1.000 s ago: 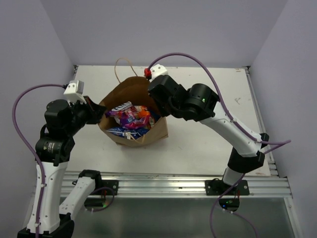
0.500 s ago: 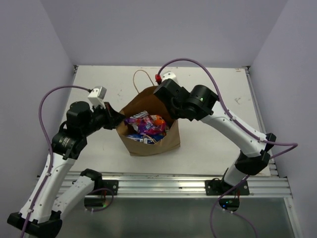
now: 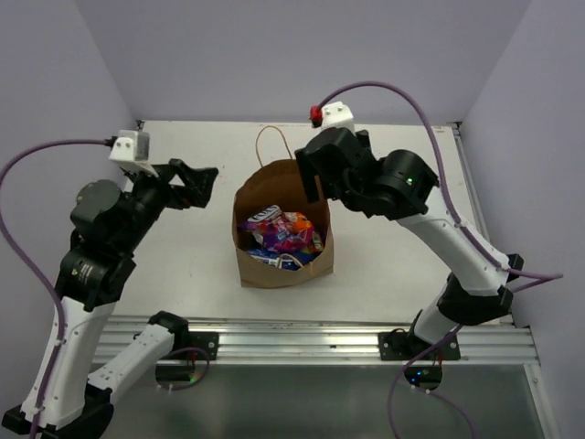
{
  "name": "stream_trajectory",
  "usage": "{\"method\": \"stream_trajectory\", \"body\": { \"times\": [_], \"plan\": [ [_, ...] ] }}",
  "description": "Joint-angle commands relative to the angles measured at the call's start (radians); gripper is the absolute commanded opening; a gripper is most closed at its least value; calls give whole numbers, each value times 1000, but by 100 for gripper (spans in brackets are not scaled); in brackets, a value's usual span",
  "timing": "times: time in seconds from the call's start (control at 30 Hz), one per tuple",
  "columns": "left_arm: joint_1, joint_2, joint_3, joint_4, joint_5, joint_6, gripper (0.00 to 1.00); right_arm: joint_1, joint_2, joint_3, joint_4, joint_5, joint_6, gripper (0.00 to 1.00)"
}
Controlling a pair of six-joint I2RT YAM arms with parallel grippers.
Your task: Place the snacks into the paper bag
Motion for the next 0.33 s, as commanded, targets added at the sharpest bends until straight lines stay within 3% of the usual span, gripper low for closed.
{"method": "stream_trajectory", "body": {
  "times": [0.0,0.17,0.27,0.3],
  "plan": [
    [-5,-22,143,22,-275,87,100,-1,-62,149,-9,162,23,85],
    [-5,-11,191,-58,-450,138,100,-3,-135,108,-54,304,20,88],
    [-5,-13,176,-81,-522,141,100,-33,-128,141,-173,397,56,88],
    [-7,-11,159,-78,-535,148,100,-47,-120,161,-207,445,72,99]
  ]
}}
